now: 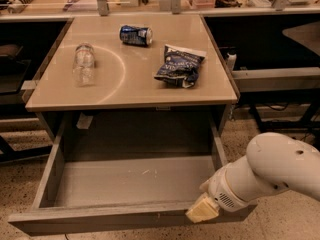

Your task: Open top drawer

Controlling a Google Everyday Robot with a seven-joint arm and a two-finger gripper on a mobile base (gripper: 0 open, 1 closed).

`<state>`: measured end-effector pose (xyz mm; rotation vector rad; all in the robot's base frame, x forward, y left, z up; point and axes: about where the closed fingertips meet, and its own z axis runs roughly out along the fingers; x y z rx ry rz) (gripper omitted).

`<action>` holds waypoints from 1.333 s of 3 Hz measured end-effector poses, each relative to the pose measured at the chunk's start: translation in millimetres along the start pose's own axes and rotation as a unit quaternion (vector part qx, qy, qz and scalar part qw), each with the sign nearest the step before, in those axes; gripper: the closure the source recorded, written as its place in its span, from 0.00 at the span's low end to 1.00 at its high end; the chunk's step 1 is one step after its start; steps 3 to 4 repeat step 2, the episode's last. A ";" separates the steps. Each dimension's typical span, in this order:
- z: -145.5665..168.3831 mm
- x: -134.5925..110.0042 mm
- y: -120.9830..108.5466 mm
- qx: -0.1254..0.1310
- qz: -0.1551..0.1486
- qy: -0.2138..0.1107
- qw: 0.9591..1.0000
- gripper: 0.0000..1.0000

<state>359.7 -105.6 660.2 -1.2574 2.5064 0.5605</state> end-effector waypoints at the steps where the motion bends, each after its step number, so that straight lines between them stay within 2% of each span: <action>1: 0.0 0.0 0.0 0.000 0.000 0.000 1.000 0.00; 4: 0.0 0.0 0.0 0.000 0.000 0.000 1.000 0.00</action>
Offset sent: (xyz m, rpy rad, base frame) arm 0.0000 0.0000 0.0000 0.0000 0.0000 0.0000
